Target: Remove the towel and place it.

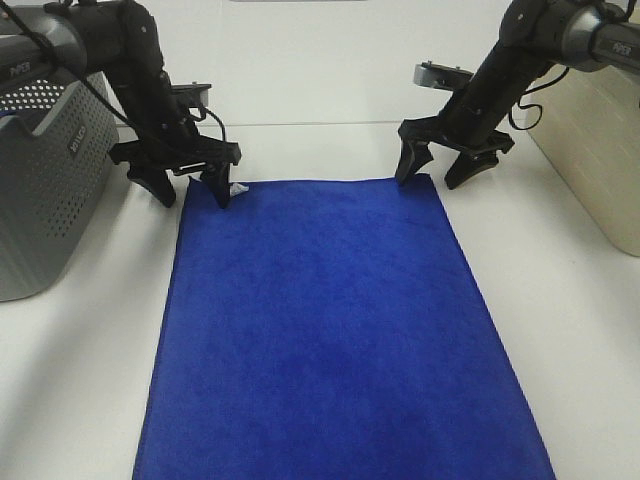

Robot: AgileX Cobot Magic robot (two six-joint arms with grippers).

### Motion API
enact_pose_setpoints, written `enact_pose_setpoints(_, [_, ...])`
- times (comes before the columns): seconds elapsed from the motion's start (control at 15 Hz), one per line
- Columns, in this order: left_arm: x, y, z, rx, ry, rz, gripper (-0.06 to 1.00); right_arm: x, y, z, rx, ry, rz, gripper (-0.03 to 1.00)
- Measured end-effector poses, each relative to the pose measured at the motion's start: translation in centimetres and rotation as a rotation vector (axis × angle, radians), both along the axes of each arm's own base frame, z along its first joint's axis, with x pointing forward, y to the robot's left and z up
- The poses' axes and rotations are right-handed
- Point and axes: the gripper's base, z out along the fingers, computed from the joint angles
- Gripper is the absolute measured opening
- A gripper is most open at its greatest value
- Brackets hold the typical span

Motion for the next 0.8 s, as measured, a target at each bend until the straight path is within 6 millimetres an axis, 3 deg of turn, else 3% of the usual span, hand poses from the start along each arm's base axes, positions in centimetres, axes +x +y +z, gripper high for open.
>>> enact_pose_setpoints(0.2, [-0.5, -1.8, -0.1, -0.015, 0.004, -0.030, 0.71, -0.1, 0.8, -0.1, 0.011, -0.004, 0.015, 0.76])
enact_pose_setpoints(0.53, [-0.5, -1.9, -0.2, -0.012, 0.006, -0.034, 0.56, 0.1, 0.7, -0.3, -0.003, -0.023, 0.012, 0.55])
enact_pose_setpoints(0.8, [-0.3, -2.0, -0.4, -0.022, -0.024, -0.048, 0.28, 0.3, 0.5, -0.7, -0.026, -0.048, 0.030, 0.23])
